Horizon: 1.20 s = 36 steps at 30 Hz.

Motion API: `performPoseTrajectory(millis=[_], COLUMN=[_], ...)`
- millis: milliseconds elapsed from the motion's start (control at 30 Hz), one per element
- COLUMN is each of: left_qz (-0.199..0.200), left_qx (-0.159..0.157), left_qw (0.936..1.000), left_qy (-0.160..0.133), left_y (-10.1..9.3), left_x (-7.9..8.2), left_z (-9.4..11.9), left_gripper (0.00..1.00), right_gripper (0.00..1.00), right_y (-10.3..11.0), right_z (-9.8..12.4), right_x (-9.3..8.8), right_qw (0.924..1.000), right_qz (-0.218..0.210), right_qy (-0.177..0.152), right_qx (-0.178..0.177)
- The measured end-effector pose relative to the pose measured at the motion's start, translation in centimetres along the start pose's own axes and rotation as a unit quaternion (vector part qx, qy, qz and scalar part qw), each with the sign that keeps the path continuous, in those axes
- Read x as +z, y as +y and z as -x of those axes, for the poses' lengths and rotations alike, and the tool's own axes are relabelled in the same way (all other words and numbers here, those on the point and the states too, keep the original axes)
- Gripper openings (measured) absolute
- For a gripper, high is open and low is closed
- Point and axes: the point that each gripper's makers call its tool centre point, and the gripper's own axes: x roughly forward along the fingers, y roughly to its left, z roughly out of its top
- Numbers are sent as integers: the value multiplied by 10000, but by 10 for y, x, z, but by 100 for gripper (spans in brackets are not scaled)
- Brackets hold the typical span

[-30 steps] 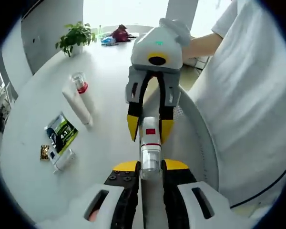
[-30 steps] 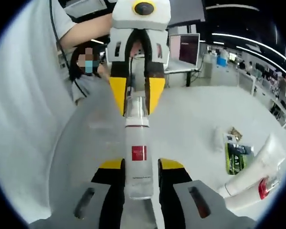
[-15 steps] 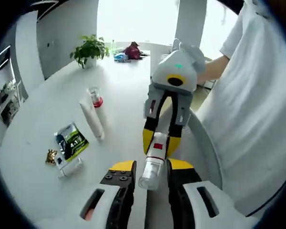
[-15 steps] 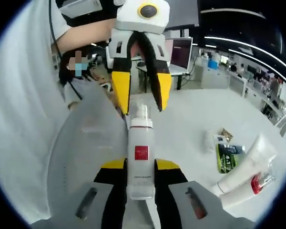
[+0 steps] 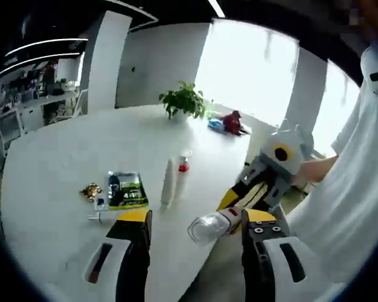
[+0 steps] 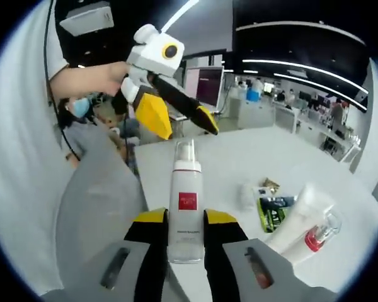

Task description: Arrange the skincare products in the storage area until every visible bottle or jar stands upright without overlapping.

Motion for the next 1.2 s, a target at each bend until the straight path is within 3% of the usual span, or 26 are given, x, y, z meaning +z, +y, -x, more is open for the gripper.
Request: performPoseTrajectory(millis=[100, 200, 367, 433, 633, 800, 1000, 1067, 1200], left_qz=[355, 901, 1372, 1539, 1613, 1625, 1815, 1796, 1307], left_qx=[-73, -78, -143, -34, 319, 408, 243, 126, -143], left_qw=[9982, 9911, 9802, 9746, 9679, 9695, 9676, 9697, 9824], left_qy=[-482, -980, -1421, -1628, -1902, -1786, -1739, -1652, -1330], left_y=[-8, -17, -27, -23, -15, -12, -13, -15, -25], left_x=[9, 20, 29, 34, 38, 32, 31, 32, 33], left_z=[-1, -7, -19, -21, -20, -22, -21, -20, -18], left_gripper=[64, 64, 65, 65, 43, 22, 21, 20, 16], right_gripper=[20, 20, 20, 20, 20, 21, 21, 21, 22], right_y=[-11, -18, -26, -27, -26, -23, -18, -17, -7], right_z=[3, 4, 5, 6, 8, 9, 11, 11, 9], right_x=[14, 28, 46, 47, 54, 56, 56, 55, 54], right_qw=[9989, 9965, 9888, 9874, 9840, 9842, 9855, 9856, 9873], right_qz=[-44, -73, -477, -437, -440, -373, -478, -558, -855], right_qy=[-186, -340, -724, -670, -747, -747, -754, -845, -957], right_qx=[-417, -757, -1215, -1368, -1556, -1558, -1445, -1356, -938])
